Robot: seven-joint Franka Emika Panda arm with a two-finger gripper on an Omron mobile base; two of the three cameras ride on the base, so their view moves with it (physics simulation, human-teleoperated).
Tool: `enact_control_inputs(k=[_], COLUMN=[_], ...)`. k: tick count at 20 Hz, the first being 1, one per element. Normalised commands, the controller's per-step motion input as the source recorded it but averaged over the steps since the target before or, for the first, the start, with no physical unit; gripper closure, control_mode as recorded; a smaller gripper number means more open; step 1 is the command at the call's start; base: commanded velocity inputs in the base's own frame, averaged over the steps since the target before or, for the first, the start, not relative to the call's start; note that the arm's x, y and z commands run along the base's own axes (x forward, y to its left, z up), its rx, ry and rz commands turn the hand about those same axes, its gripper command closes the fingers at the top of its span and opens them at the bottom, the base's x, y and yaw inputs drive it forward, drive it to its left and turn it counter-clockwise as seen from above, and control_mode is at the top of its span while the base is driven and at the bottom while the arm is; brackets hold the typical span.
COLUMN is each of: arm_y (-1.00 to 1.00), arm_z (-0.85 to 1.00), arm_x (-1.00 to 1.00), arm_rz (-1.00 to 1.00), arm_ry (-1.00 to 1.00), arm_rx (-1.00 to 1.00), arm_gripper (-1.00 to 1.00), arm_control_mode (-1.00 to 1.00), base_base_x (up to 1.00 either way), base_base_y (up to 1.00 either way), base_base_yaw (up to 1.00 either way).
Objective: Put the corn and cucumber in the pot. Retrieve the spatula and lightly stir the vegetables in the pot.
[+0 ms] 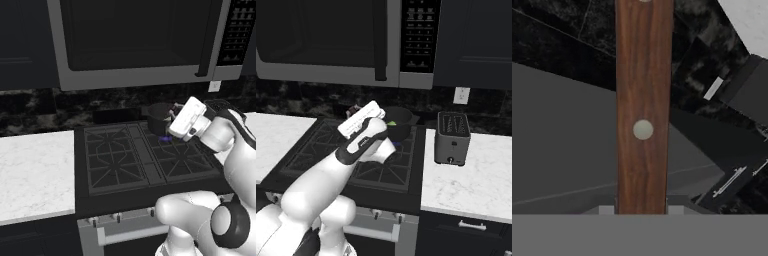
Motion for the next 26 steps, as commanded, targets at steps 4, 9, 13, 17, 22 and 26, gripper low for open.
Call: enact_control_inputs(k=[4, 9, 13, 17, 22, 26], arm_y=[-0.18, 0.00, 0.05, 0.08, 0.00, 0.00], arm_z=[0.15, -0.10, -0.30, -0.28, 0.00, -0.01], arm_x=[0.34, 0.48, 0.64, 0.60, 0.13, -0.08], arm_rz=[0.00, 0.00, -0.01, -0.03, 0.00, 0.01], arm_ry=[-0.02, 0.05, 0.19, 0.10, -0.07, -0.20], arm_rx=[-0.16, -0.19, -0.01, 0.00, 0.00, 0.00], arm_gripper=[1.00, 1.00, 1.00, 1.00, 1.00, 1.00], arm_control_mode=[-1.00, -1.00, -1.00, -1.00, -1.00, -1.00], base_base_x=[0.00, 0.00, 0.00, 0.00, 0.00, 0.00], base_base_y=[0.00, 0.00, 0.00, 0.00, 0.00, 0.00], base_base_yaw=[0.00, 0.00, 0.00, 0.00, 0.00, 0.00])
